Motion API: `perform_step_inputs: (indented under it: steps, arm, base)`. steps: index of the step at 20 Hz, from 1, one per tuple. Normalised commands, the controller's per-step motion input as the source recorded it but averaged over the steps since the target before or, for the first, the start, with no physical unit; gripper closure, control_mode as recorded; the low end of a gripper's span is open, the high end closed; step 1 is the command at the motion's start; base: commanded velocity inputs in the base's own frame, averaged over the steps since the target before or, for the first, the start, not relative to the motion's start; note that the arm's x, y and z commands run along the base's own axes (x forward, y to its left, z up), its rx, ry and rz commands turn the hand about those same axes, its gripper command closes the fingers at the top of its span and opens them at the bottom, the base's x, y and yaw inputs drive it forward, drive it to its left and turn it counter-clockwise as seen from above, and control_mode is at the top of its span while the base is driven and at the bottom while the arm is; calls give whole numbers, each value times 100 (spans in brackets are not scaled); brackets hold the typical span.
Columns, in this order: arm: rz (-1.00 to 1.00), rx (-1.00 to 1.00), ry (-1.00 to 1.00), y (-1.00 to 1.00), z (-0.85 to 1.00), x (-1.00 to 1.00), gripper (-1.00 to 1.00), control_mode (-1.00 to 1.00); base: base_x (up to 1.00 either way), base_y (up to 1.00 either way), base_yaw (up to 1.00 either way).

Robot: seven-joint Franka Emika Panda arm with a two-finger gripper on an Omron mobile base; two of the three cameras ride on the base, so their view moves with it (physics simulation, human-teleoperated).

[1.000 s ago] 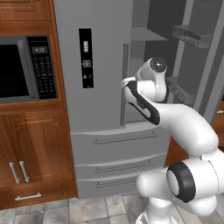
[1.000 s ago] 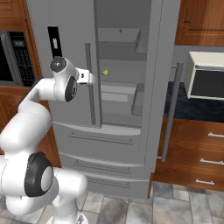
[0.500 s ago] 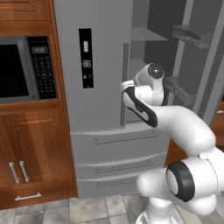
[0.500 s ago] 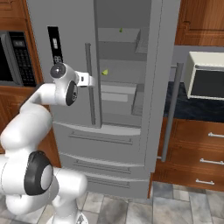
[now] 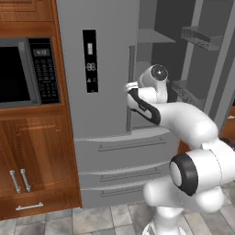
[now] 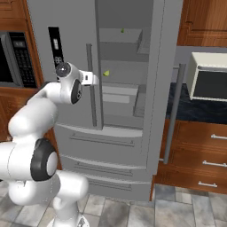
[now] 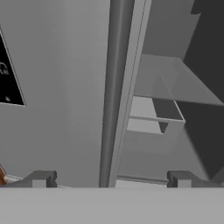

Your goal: Take the lemon wedge from the fridge and place it on the plate with fish on the dining counter.

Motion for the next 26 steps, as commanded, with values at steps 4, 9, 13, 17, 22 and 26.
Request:
perform_step_inputs:
  steps: [4,9,13,17,22,26]
  arm:
    - [-1,0,0,1,0,44,-100,-100]
    - [0,0,0,1,0,40,-100,-100]
    - [0,0,0,6,-3,19,-100,-100]
    - [0,0,0,3,-4,17,-100,-100]
    - [0,0,0,2,-8,29,-100,-100]
    - [0,0,-2,0,-23,27,-100,-100]
  base:
    - [0,0,0]
    - [0,0,0]
    - [0,0,0]
    - [0,0,0]
    - [0,0,0]
    - [0,0,0]
